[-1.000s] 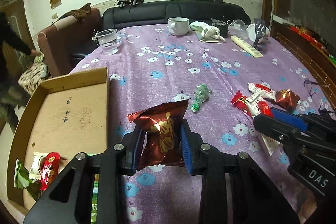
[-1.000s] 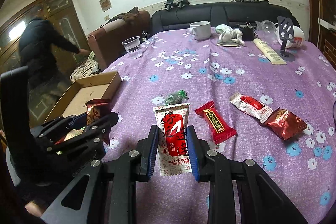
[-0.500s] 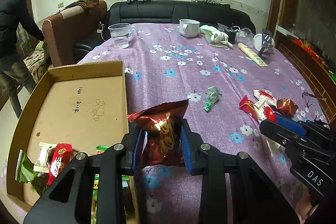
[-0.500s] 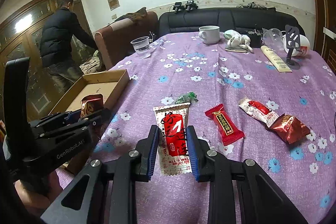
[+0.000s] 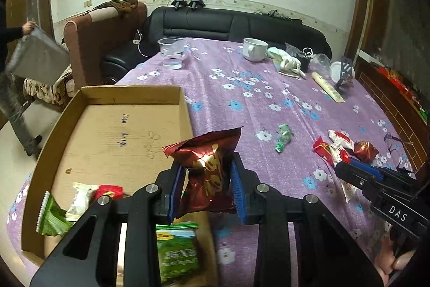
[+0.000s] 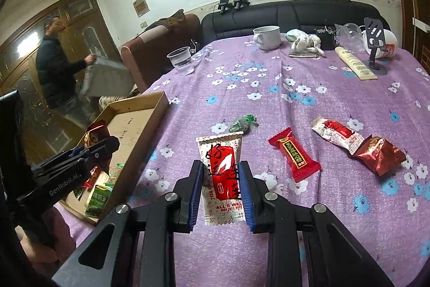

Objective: Organize snacks
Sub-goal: 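Carry both packets into the cardboard box and open both grippers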

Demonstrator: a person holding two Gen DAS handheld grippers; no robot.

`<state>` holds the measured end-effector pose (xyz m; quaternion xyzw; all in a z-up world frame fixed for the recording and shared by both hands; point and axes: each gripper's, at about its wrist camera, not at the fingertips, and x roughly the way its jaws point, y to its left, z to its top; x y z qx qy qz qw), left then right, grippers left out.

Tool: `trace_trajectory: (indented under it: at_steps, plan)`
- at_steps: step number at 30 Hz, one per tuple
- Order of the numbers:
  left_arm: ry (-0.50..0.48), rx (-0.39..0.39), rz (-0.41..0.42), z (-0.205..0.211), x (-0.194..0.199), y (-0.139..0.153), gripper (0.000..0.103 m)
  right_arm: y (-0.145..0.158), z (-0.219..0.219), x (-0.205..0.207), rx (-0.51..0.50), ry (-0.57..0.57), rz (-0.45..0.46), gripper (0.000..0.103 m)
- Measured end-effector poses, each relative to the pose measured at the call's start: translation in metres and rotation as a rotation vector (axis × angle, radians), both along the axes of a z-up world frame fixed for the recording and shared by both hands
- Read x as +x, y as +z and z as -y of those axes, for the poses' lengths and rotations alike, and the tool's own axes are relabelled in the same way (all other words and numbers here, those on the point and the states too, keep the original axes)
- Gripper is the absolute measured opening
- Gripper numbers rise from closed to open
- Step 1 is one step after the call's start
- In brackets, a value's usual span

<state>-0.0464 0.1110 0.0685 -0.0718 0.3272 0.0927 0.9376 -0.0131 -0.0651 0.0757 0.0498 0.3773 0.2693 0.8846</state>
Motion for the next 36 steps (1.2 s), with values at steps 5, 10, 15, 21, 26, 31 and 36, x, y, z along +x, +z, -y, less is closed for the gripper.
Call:
trace_trajectory:
  at_steps: [5, 10, 15, 21, 26, 31, 36]
  plan:
    - [0.035, -0.016, 0.008, -0.018, -0.008, 0.001, 0.03, 0.005, -0.017, -0.006, 0.006, 0.038, -0.009, 0.027]
    - [0.079, -0.031, 0.006, -0.038, -0.014, -0.001, 0.03, 0.008, -0.039, -0.013, 0.014, 0.087, -0.018, 0.027]
    - [0.134, -0.046, -0.005, -0.062, -0.018, -0.007, 0.031, 0.011, -0.064, -0.019, 0.021, 0.145, -0.033, 0.027]
    - [0.203, -0.068, -0.016, -0.093, -0.023, -0.013, 0.031, 0.013, -0.099, -0.028, 0.016, 0.223, -0.042, 0.027]
    - [0.244, -0.085, -0.019, -0.112, -0.027, -0.017, 0.031, 0.012, -0.13, -0.036, 0.012, 0.277, -0.053, 0.027]
    - [0.268, -0.096, -0.027, -0.123, -0.028, -0.023, 0.031, 0.007, -0.157, -0.044, -0.005, 0.318, -0.05, 0.027]
    - [0.273, -0.107, -0.046, -0.128, -0.026, -0.031, 0.031, -0.005, -0.179, -0.05, -0.033, 0.345, -0.049, 0.027]
